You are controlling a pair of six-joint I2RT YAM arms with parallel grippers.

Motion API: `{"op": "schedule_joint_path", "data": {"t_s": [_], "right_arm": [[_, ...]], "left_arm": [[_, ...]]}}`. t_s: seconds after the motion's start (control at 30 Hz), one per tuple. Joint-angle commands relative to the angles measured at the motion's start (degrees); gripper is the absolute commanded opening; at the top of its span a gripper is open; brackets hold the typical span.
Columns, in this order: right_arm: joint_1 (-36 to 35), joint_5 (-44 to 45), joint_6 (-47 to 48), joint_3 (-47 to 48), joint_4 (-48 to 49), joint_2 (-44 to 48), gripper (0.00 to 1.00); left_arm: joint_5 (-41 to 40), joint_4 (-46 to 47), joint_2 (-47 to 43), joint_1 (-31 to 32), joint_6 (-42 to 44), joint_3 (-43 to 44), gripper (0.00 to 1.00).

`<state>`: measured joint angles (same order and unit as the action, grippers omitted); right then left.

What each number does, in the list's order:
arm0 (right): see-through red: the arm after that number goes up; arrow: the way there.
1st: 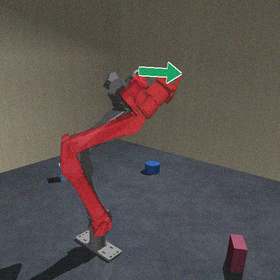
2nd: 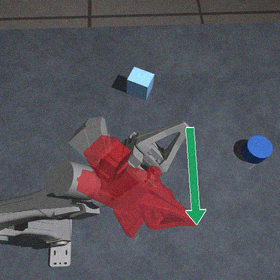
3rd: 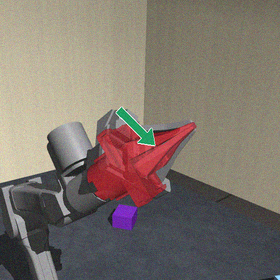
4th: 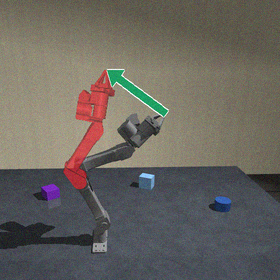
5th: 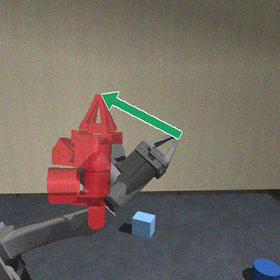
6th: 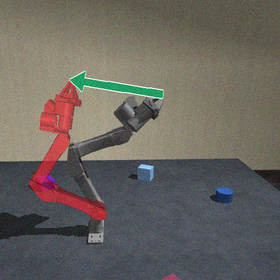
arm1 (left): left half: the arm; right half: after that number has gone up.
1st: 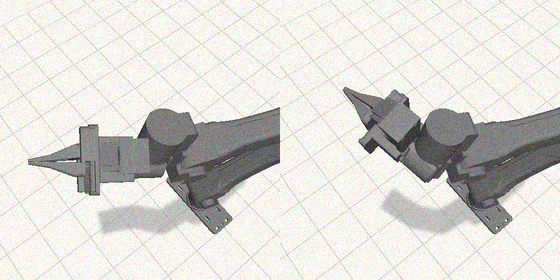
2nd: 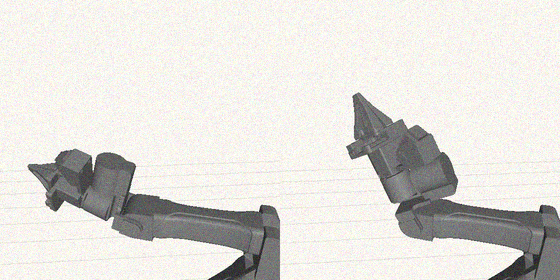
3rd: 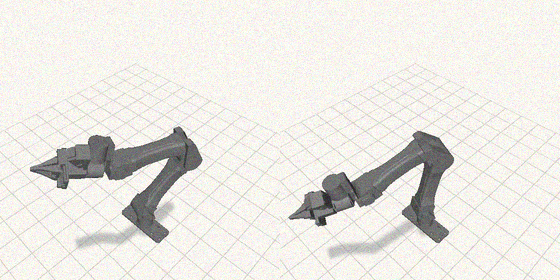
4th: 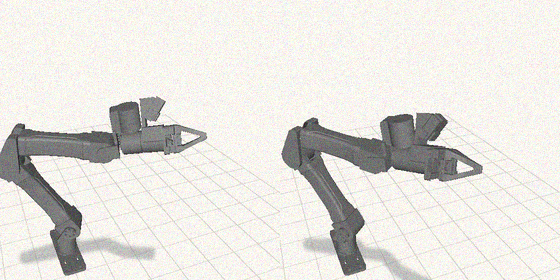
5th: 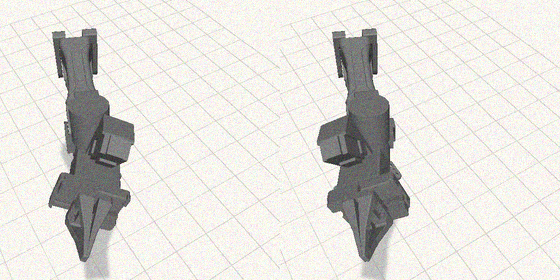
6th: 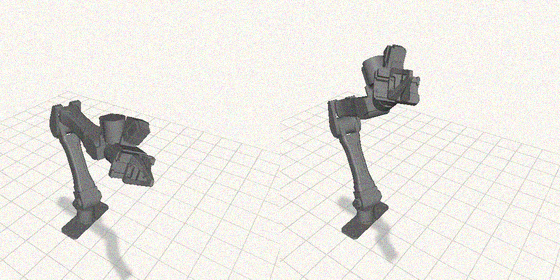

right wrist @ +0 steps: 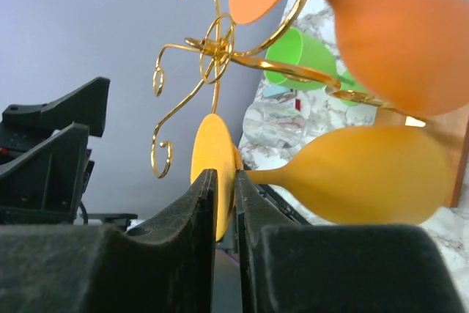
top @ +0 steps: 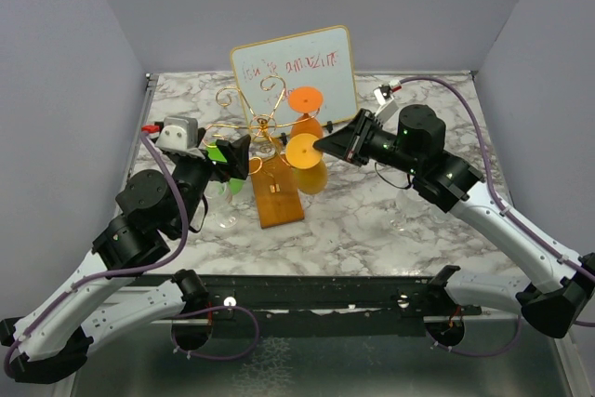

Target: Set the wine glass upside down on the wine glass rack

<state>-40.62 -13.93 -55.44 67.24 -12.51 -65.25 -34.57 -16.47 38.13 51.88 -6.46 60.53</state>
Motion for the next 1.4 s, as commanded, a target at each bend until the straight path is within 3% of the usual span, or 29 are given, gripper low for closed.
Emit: {"op": "schedule_joint_path", "data": {"t_s": [0.0,0.17,0.43,0.57,0.83,0.97,1.07,1.27,1.37], "right_arm": [[-0.24,3.64,0.86,0.1,0.6,-0.23,0.26],[-0.21,4.52,3.79,0.21,-0.96,0.95,0.5],[-0.17,6.86,8.22,0.15,-5.33,5.69,0.64],[-0.22,12.92,12.44,2.16,-13.6,8.55,0.66],[-0.21,43.49,17.84,5.9,-37.14,11.77,0.67],[-0.24,52.84,16.27,5.4,-45.98,10.41,0.67],[-0.17,54.49,13.78,3.98,-50.22,9.97,0.67],[-0.21,48.95,12.29,-1.5,-50.59,9.5,0.67],[-0.17,45.91,11.77,-4.34,-49.02,9.31,0.6]], "left_arm": [[0.21,-1.65,-1.12,0.18,-0.74,1.82,0.99],[2.47,-4.74,-0.55,0.2,1.95,4.23,0.99],[8.59,-8.75,-0.36,0.17,4.34,7.11,0.99],[9.81,-11.58,0.32,0.17,2.63,8.59,0.99],[19.08,-13.33,-0.57,0.15,-1.15,10.77,0.99],[21.59,-12.9,0.28,0.2,-3.28,10.9,0.99],[21.48,-11.92,1.46,0.16,-4.85,10.89,0.99],[20.13,-7.36,4.28,0.16,-4.99,10.49,0.99],[19.42,-3.23,5.41,0.11,-4.43,9.76,0.99]]}}
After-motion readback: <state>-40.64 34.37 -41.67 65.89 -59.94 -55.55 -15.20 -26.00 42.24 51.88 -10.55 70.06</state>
